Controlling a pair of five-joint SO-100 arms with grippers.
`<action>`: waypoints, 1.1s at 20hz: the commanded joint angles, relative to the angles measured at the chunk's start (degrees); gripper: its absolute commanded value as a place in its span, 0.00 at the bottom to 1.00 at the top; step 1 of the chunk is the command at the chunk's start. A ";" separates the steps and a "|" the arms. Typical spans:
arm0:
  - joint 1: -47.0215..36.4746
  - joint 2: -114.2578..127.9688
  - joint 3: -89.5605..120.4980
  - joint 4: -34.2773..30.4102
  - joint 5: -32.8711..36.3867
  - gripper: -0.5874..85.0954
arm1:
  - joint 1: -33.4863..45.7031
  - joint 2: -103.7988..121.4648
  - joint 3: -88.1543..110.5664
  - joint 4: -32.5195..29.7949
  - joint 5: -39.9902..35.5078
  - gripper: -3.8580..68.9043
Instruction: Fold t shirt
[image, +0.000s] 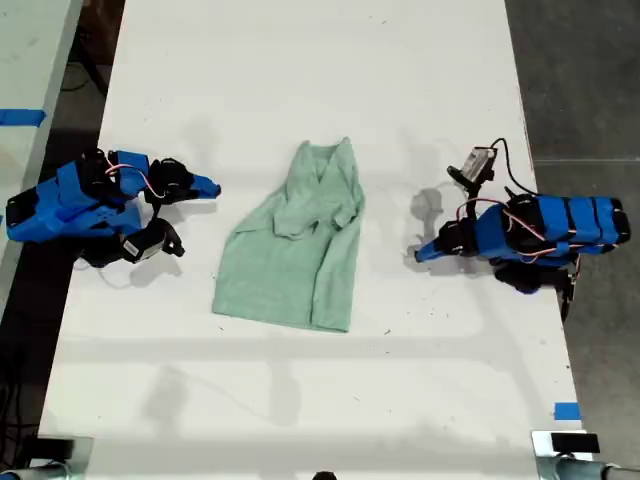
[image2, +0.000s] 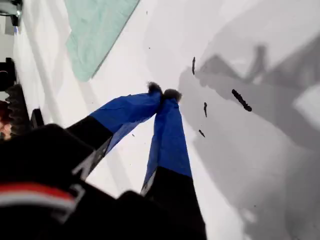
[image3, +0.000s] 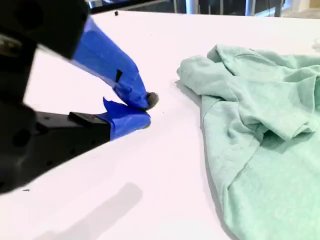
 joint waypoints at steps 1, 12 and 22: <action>1.32 0.26 -1.14 -1.32 -0.26 0.01 | -0.70 0.97 3.25 0.26 1.23 0.06; 1.23 0.26 -1.14 -1.14 -0.44 0.01 | -0.35 1.05 3.25 1.32 2.46 0.06; 1.67 0.26 -1.76 -0.35 -0.09 0.01 | -0.53 1.05 3.25 1.32 3.16 0.06</action>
